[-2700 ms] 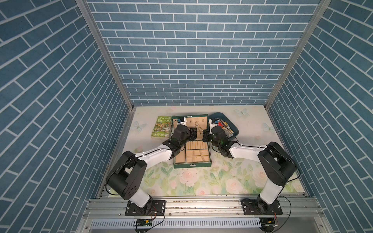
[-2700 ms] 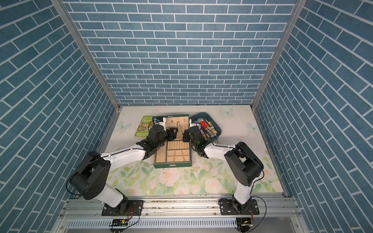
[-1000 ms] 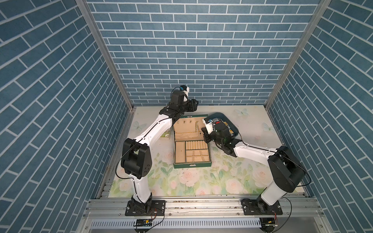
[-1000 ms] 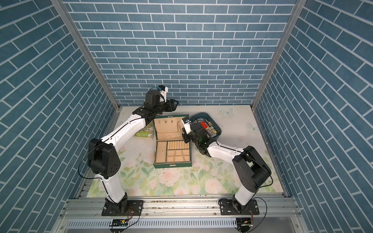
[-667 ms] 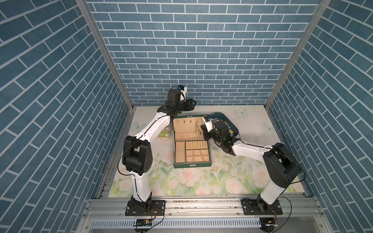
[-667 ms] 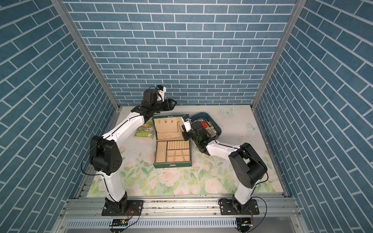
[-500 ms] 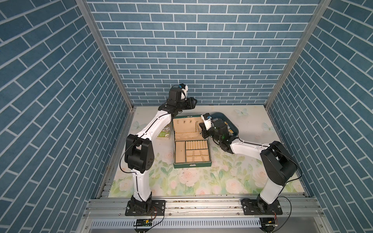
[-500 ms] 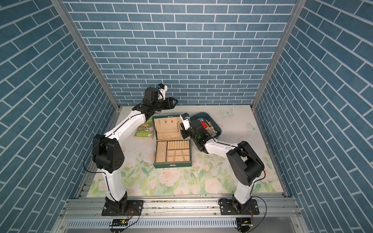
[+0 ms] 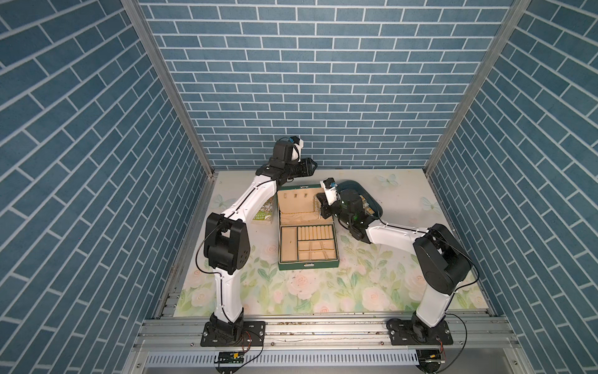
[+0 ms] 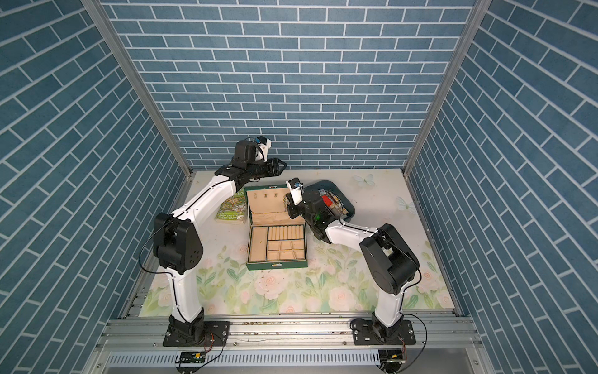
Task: Put jewelry chain into jewelry box
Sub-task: Close the fastener on the jewelry box.
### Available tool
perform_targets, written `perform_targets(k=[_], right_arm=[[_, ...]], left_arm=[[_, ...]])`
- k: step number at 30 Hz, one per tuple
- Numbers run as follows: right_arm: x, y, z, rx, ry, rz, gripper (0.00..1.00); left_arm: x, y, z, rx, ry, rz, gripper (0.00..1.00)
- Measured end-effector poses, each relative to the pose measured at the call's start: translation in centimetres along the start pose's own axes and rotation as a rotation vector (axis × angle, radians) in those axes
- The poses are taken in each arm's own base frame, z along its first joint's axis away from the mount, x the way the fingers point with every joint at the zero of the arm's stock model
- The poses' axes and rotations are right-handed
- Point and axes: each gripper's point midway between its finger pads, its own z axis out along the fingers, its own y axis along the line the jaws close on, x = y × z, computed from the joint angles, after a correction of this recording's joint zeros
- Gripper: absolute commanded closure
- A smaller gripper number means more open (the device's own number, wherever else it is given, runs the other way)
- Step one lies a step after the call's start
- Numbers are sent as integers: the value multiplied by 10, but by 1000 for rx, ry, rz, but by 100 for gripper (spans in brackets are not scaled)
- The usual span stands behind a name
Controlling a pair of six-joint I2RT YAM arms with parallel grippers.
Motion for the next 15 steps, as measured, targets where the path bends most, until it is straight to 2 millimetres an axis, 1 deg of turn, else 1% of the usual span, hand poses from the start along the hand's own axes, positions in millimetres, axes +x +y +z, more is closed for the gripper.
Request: perform_targets(k=[9,15], right_arm=[[-4,-1,5,4,-9,17,94],[-6,-2,9,8,-12,23,94]], left_arm=[[14,4,8,6,46,-12,46],[14,2,7,18,53,-8,47]])
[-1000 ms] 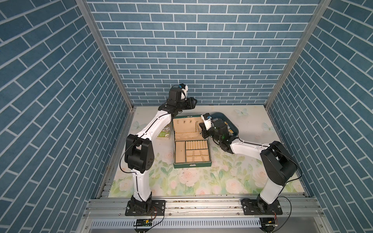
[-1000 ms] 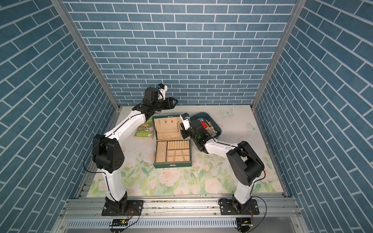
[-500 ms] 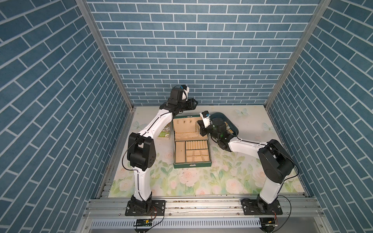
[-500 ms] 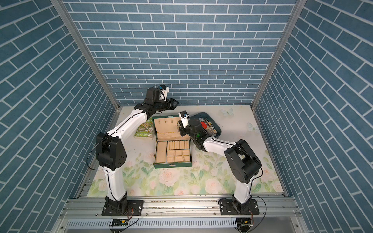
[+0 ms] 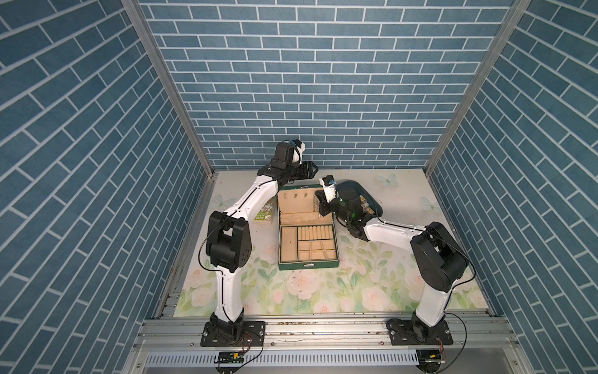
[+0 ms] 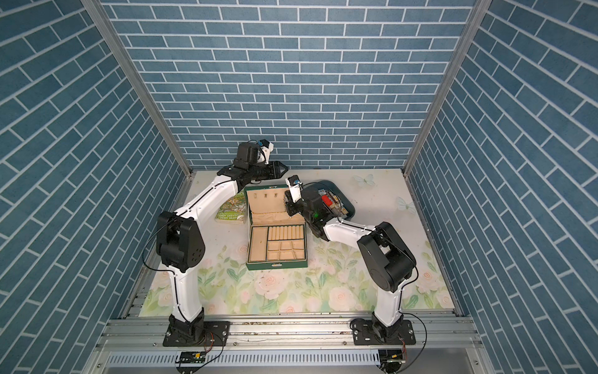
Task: Put jewelry chain into jewelry box
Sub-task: Close the fastener on the jewelry box.
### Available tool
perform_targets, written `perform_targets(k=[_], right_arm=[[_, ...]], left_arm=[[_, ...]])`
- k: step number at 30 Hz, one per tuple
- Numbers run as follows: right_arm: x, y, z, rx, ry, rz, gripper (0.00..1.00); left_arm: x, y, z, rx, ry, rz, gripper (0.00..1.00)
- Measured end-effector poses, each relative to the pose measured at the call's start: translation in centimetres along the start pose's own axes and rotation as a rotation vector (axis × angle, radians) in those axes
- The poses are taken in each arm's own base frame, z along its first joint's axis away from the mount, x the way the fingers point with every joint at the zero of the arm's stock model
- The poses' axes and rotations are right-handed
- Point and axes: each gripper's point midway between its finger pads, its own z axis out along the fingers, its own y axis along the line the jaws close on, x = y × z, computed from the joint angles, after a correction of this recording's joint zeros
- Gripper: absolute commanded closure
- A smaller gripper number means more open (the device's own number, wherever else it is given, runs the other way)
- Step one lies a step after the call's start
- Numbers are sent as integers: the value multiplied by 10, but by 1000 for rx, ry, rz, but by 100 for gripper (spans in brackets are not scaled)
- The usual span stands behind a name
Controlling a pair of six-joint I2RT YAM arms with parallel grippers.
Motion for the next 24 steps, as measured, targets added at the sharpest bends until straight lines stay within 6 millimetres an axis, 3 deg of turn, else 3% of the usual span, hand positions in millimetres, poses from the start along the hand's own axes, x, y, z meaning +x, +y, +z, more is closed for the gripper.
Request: perform_targets(k=[24], right_arm=[[0,-6,11,35,6,33,91]], left_arm=[[-1,-7,-1,32,6,14,48]])
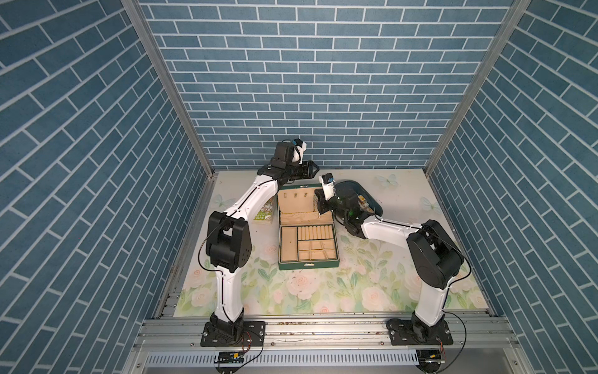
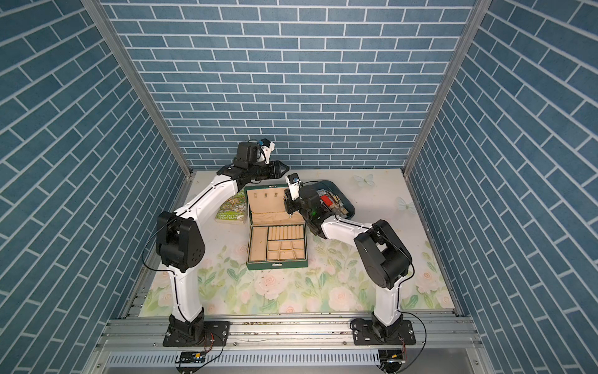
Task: Put jewelry chain into jewelry box
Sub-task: Close the fastener on the jewelry box.
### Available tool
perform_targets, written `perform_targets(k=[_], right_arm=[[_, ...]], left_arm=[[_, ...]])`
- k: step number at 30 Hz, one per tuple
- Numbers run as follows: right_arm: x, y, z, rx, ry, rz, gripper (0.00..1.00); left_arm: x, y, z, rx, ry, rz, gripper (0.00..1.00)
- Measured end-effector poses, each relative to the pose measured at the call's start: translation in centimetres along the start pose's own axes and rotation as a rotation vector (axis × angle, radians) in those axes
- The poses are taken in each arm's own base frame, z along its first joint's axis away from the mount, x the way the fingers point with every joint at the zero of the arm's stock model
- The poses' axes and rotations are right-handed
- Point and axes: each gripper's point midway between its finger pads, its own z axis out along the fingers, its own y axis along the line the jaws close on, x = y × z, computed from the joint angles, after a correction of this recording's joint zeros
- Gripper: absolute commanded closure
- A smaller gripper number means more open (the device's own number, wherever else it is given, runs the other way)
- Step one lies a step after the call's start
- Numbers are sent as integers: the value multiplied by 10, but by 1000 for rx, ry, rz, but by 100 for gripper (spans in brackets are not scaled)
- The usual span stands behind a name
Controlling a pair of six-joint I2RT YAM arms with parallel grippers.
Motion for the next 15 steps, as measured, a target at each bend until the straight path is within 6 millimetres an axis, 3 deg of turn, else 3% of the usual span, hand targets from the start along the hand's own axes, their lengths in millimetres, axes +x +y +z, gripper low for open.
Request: perform_targets(k=[9,15], right_arm=[[0,2,-1,-11,1,23,83],[-6,5,-16,-27,-8,47,80]], left_arm=[[0,0,0,2,0,4,48],[-2,0,-2,-10,-3,3,47]])
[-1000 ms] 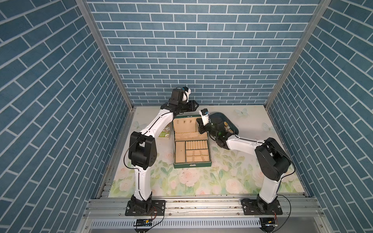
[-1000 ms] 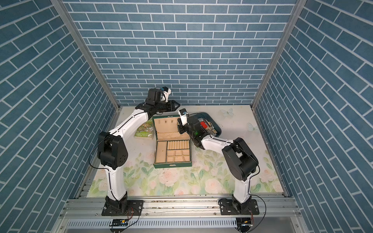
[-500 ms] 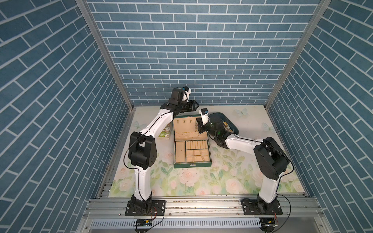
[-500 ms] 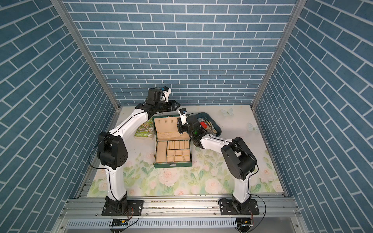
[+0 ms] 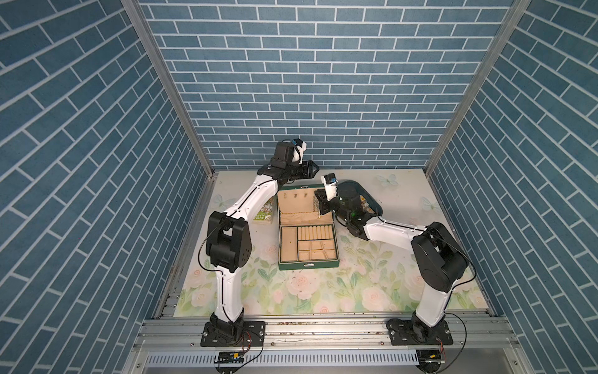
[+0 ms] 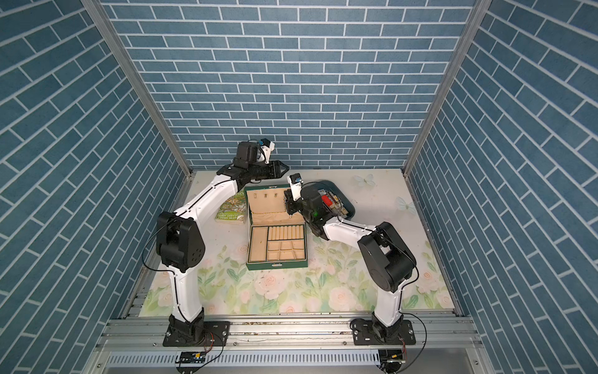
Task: Put jewelry chain into jewelry box
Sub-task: Close the fastener on the jewelry box, then reset both arms
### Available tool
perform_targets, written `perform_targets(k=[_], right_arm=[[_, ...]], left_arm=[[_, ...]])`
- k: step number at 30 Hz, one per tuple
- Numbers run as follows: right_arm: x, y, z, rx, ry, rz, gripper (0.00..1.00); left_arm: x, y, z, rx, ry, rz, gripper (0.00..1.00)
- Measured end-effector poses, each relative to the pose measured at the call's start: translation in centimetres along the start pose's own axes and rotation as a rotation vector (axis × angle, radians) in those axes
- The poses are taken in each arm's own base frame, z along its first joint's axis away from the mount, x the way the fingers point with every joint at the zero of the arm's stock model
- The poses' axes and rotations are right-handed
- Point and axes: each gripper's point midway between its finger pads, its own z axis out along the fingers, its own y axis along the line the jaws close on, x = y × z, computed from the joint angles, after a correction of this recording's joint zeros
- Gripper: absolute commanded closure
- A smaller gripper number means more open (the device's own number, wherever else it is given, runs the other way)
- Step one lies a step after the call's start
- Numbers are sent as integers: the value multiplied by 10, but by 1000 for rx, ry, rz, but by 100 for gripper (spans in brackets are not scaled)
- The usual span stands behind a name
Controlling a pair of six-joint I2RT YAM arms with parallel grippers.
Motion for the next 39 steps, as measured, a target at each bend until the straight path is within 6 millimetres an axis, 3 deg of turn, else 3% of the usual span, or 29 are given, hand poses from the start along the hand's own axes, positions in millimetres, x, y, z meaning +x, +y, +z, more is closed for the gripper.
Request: perform_targets(k=[10,15,18,24,25,26,27,30,34,36,37,39], right_arm=[[-24,13,-28,-59,-46,36,78],[-44,24,-49,-110,-73,39,75],[-55,29,-67,-127,-86,35,70],[-92,33,-108,-122,-143,22,58],[-96,32,-115,-110,-148,23,51],[-100,29,-120,-96,-156,23,17],[-101,27,-126,-79,-165,28,2],[-89,13,-146,-11,-192,38,0],[-40,-18,-168,132,-212,81,0],[-14,-36,-177,219,-208,79,0],[-1,-50,-183,289,-207,69,0],[6,-67,-191,378,-218,41,0]], left_arm=[[-12,-4,-11,-22,-26,7,45],[-21,-9,-26,-43,-51,12,44],[-33,-18,-45,-54,-86,22,41],[-57,-40,-111,-94,-221,52,17],[-59,-41,-123,-109,-249,56,12],[-59,-42,-136,-122,-276,54,5],[-58,-41,-149,-145,-305,50,1],[-52,-34,-188,-226,-394,31,0],[-29,-6,-239,-394,-524,-17,0],[-6,15,-262,-486,-593,-41,0],[16,32,-276,-550,-634,-52,0],[50,55,-288,-626,-677,-49,0]])
